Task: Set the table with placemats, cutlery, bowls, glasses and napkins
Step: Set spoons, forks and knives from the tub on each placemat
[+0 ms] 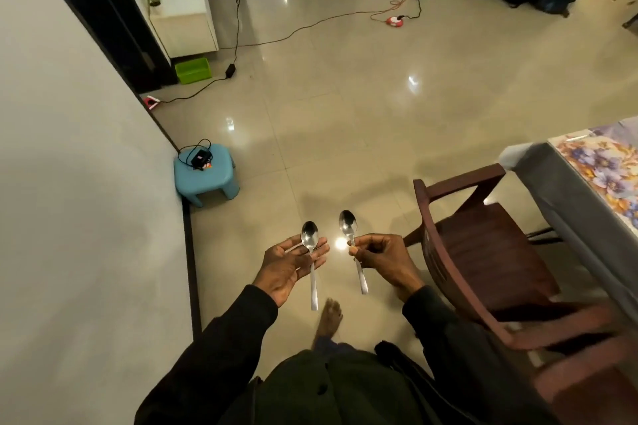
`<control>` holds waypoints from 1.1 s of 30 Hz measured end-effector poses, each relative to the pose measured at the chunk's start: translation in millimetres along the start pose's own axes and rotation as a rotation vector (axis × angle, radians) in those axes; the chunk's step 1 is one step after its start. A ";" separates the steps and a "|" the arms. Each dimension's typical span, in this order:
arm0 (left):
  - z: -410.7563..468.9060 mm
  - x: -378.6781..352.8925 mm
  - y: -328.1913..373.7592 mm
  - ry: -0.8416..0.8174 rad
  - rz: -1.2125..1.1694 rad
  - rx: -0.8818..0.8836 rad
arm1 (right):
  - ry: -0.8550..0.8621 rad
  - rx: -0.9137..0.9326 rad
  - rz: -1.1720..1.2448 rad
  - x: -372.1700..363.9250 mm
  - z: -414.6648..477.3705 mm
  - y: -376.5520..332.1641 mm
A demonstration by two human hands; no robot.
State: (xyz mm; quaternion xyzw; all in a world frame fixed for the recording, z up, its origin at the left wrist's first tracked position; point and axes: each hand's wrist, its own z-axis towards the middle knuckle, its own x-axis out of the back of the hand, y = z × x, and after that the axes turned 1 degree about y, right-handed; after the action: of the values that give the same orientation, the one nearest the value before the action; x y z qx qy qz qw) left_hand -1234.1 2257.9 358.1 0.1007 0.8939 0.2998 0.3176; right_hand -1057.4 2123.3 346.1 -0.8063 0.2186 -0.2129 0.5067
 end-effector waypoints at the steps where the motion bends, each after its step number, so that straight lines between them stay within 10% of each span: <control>1: 12.3 -3.4 12.3 -0.003 0.009 0.003 | -0.004 0.003 0.012 2.0 16.4 -7.5; 19: 291.4 -137.0 161.2 -0.138 0.181 0.103 | 0.245 -0.045 0.132 101.0 255.1 -97.7; 33: 510.2 -304.7 252.9 -0.443 0.591 0.285 | 0.781 -0.095 0.365 198.6 395.0 -149.2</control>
State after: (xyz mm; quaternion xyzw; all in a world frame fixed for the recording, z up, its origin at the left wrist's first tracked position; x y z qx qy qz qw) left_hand -679.1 2588.2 348.8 0.4592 0.7688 0.2221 0.3857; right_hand -652.3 2354.8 349.7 -0.6357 0.5424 -0.3987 0.3777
